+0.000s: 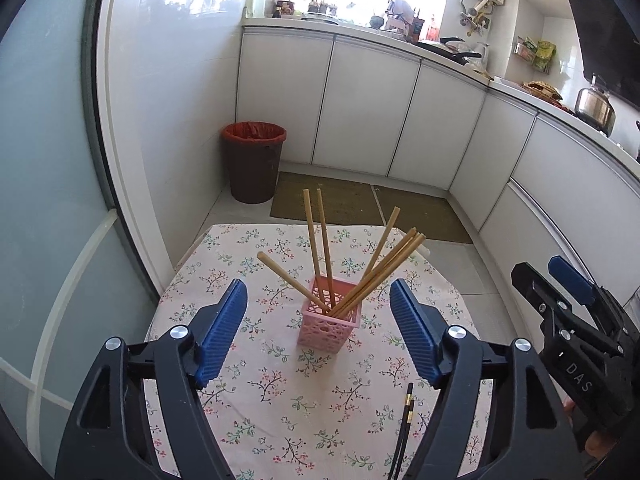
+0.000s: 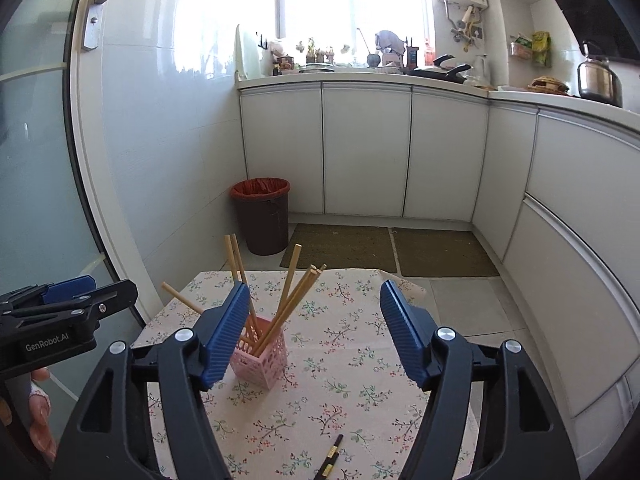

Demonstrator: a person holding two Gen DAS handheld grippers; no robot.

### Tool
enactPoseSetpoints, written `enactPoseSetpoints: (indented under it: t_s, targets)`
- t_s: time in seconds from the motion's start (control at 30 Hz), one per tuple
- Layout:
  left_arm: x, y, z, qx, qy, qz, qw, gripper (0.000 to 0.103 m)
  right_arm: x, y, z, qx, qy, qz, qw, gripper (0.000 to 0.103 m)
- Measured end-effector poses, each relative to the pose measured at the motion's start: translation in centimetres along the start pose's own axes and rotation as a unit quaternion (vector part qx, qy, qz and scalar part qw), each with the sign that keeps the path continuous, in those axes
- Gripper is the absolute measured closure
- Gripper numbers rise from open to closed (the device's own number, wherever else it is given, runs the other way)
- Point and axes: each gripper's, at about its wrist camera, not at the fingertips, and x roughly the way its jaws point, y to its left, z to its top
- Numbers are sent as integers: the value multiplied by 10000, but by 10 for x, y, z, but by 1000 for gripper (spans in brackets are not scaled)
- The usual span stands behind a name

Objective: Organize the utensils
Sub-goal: 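Grasp a black chopstick with the left tool while the right tool grasps the other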

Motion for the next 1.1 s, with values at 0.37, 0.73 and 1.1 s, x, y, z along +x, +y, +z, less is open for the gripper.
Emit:
enactPoseSetpoints:
  t_s: [0.37,0.73,1.1]
  targets:
    - [-13,-23,-28,237,68,-51,9997,14,-19,-27,-31,344,159,-316,9988,13]
    - [-7,-42,-53,506,378,-103,9980,7,-37,-49,-62,533,398,-474,9967,7]
    - [42,-74,-84,1022,1340,-286,9853,7,-37,-88,-115,803,1028,-702,9890,7]
